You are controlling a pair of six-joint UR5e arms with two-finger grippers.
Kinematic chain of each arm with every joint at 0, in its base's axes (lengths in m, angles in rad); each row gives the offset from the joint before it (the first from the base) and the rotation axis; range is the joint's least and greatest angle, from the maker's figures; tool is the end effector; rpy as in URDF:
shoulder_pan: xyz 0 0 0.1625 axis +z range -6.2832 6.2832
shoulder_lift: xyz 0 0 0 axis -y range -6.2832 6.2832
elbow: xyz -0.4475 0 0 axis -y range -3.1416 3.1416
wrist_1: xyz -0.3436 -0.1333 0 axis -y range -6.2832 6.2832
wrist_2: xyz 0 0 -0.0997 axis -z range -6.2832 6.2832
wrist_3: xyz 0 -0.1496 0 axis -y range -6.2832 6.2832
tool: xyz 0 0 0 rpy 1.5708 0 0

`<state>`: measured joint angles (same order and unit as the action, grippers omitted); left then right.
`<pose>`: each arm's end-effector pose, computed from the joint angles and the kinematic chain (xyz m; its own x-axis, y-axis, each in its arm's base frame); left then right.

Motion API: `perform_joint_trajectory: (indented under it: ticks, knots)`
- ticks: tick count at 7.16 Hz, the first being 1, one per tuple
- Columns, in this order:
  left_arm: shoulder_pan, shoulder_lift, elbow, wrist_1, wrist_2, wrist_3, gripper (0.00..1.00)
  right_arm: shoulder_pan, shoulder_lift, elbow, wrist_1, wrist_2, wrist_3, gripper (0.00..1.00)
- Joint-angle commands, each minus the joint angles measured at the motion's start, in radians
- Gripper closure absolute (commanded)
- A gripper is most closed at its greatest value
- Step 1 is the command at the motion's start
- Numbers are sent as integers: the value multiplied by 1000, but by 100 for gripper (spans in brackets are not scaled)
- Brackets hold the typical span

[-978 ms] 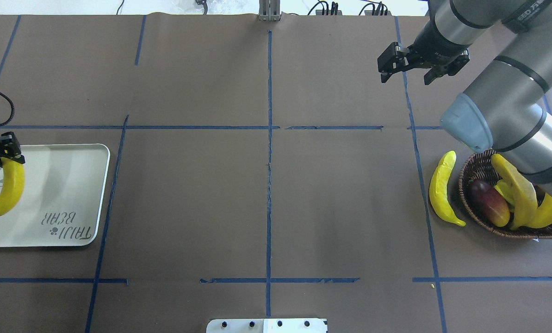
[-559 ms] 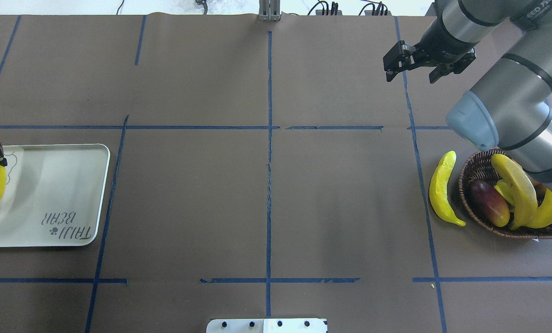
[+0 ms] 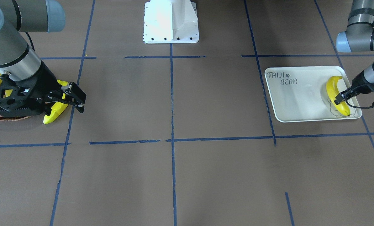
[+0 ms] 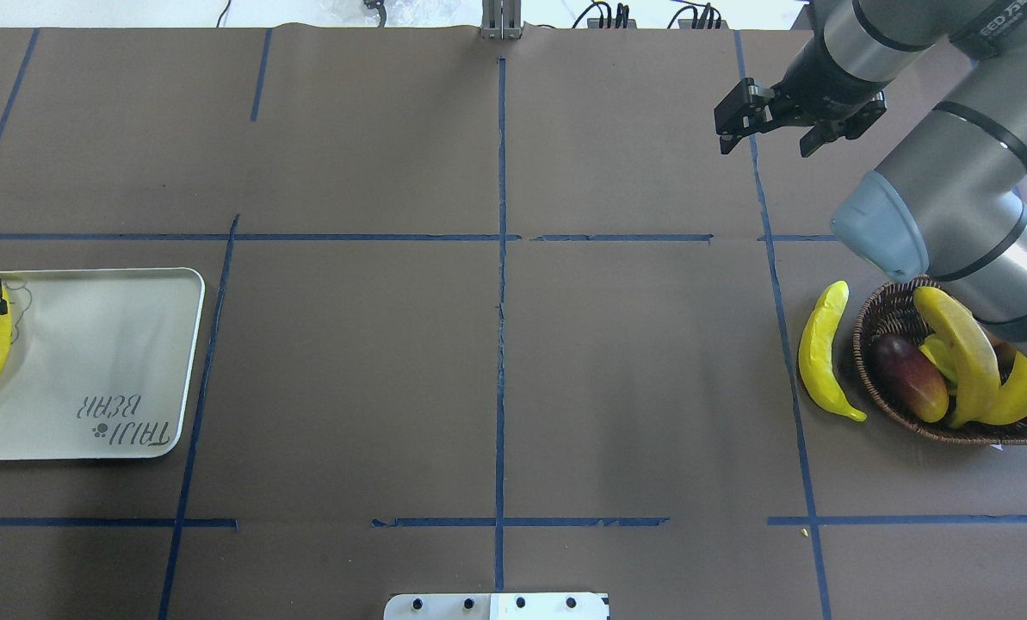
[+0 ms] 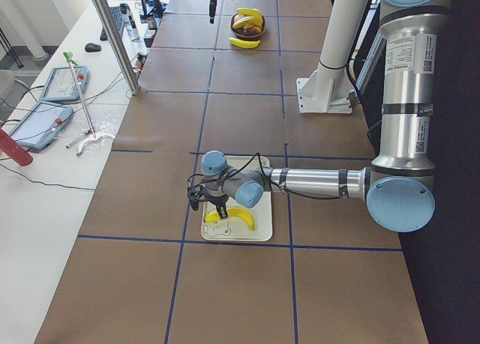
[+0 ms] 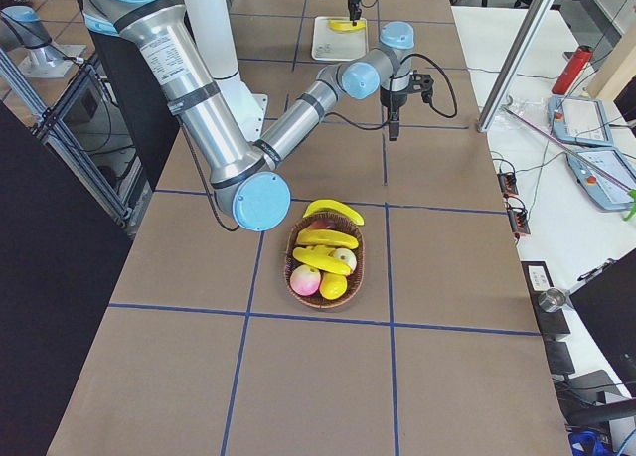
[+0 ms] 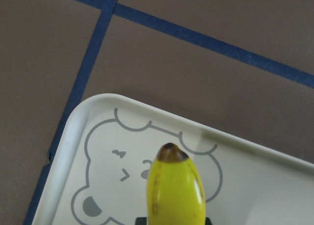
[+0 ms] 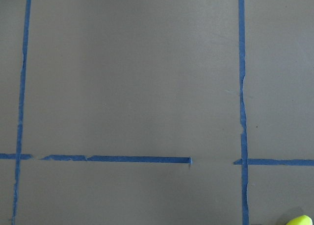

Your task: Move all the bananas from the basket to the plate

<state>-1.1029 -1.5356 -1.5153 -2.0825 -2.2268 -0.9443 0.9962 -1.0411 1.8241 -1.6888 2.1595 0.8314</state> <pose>0.1726 -0.4348 0.7083 0.6822 -0.3199 -0.6575 0.2405 0.9474 -0.2114 -0.2975 -0.5518 0.3427 0.6609 -0.0103 0.7504 -0.0900 0.9916 0.0929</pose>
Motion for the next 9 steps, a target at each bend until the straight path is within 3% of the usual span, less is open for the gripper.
perform_joint_trajectory:
  ticks: [1, 3, 5, 6, 8, 9]
  knots:
    - [-52, -6, -20, 4, -17, 24, 0, -1, 1, 4, -37, -6, 0, 0]
    - [-110, -8, -104, 7, -132, 24, 0, -86, -101, 67, -66, -126, 21, 0]
    - [-117, -41, -184, 5, -156, 22, 0, -216, -210, 133, -48, -237, 171, 0]
    - [-115, -49, -195, 5, -157, 21, 0, -291, -271, 165, -5, -297, 249, 0]
    - [-115, -63, -197, 5, -157, 22, 0, -343, -440, 182, 209, -310, 291, 1]
    - [-115, -64, -198, 5, -157, 22, 0, -361, -453, 181, 207, -323, 292, 2]
